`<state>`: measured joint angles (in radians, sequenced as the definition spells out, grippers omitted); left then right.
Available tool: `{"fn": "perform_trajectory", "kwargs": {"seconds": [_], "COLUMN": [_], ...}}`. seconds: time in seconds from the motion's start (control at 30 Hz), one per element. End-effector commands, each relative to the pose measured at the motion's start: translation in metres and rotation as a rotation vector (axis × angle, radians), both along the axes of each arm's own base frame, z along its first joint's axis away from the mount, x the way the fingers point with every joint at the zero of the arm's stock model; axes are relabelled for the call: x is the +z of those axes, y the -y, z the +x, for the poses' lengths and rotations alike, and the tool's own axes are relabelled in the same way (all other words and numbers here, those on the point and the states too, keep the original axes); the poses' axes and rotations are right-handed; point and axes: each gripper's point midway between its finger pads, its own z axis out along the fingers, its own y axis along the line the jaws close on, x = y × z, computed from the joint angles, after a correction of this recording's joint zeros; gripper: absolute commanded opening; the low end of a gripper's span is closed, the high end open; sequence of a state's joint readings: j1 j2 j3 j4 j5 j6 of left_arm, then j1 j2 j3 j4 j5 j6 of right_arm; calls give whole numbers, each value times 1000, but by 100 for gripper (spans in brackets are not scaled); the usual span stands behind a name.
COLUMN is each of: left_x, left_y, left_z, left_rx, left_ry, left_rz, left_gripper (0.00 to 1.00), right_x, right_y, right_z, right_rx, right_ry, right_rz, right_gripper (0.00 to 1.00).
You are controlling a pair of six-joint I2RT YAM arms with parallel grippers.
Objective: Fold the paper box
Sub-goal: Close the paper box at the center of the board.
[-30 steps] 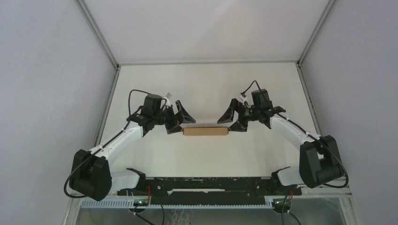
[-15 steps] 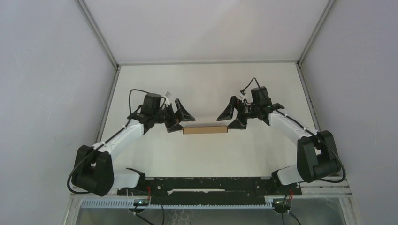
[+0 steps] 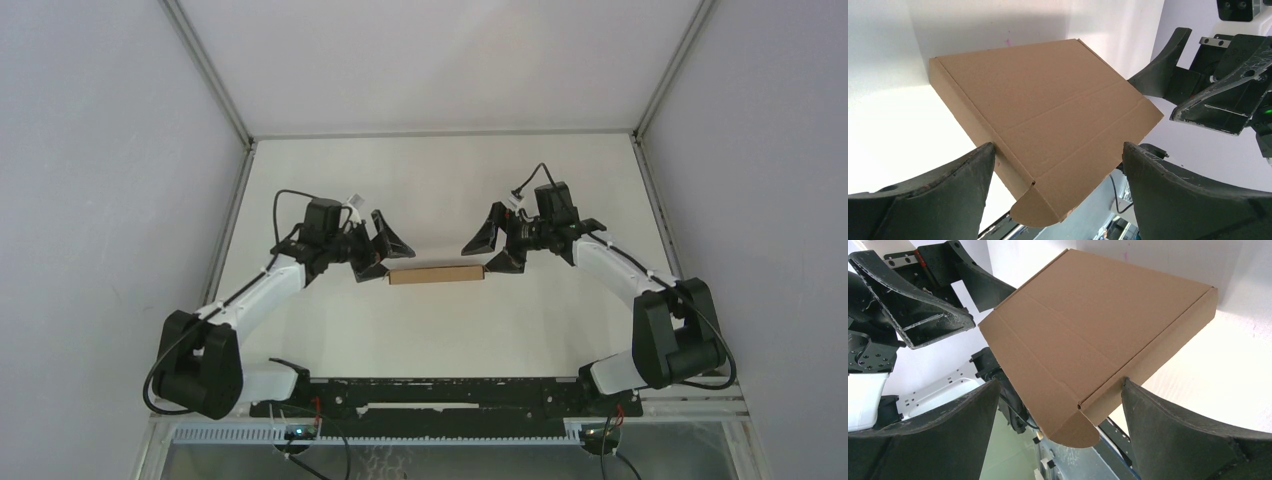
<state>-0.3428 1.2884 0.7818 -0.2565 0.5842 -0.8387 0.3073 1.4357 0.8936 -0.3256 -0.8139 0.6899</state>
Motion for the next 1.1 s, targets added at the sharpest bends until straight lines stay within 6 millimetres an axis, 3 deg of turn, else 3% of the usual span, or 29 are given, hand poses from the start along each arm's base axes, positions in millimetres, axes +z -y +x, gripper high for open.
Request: {"fn": "perform_trajectory", "kwargs": {"seconds": [0.0, 0.37, 0.7, 1.07], "left_x": [61, 65, 55, 38], "left_y": [22, 19, 15, 8], "left_z": [-9, -23, -32, -31], "left_rx": [-111, -110, -95, -81], "left_ry": [104, 89, 45, 12], "left_rz": [-166, -186, -186, -175], "left_gripper": [100, 100, 100, 100], "right_x": [46, 48, 46, 44], "right_y": [-14, -9, -7, -8], "right_z": [-4, -16, -24, -17], "right_rx": [76, 75, 79, 76], "right_ry": [89, 67, 23, 2], "right_rz": [118, 95, 89, 82], "right_gripper": [100, 100, 100, 100]}}
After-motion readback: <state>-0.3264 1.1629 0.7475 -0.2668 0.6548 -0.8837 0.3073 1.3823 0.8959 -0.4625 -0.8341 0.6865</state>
